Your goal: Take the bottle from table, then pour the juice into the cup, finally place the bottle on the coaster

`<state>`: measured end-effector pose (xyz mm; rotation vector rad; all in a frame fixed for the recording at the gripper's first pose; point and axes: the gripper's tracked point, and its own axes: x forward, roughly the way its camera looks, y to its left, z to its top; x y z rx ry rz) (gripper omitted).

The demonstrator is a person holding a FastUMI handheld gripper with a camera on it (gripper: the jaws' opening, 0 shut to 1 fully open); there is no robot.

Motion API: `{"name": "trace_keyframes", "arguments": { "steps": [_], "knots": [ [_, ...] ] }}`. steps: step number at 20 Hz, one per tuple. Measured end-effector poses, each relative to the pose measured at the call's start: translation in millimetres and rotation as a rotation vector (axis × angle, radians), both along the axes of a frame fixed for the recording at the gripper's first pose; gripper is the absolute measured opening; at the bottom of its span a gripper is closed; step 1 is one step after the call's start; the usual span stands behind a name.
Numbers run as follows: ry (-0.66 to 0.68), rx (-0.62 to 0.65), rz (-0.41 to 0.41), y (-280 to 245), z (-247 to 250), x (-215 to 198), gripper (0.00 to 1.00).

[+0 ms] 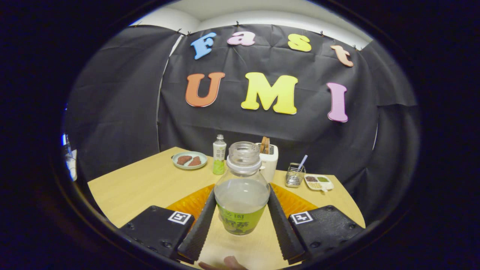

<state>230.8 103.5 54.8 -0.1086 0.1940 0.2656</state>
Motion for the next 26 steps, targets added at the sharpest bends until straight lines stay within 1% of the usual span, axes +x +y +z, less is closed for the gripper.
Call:
{"name": "trace_keyframes", "arguments": {
  "steps": [2,4,7,10,13,15,17,20,22,26],
  "knots": [
    [0.021,0.004,-0.003,-3.2,-2.4,8.4,0.82],
    [0.046,0.005,-0.022,-4.0,-10.5,23.8,0.82],
    [0.072,0.056,-0.023,0.2,-23.0,47.3,0.82],
    [0.129,0.084,-0.061,-1.9,-48.7,74.1,0.82],
    [0.175,0.089,-0.076,2.4,-69.9,94.9,0.82],
    [0.166,0.080,-0.052,12.0,-71.7,101.9,0.82],
    [0.155,0.058,-0.065,14.4,-75.7,107.2,0.82],
    [0.163,0.048,-0.062,22.5,-81.8,115.1,0.82],
    [0.199,0.013,-0.089,17.8,-94.4,119.5,0.82],
    [0.195,0.017,-0.054,25.7,-94.2,121.2,0.83]
  ]
}}
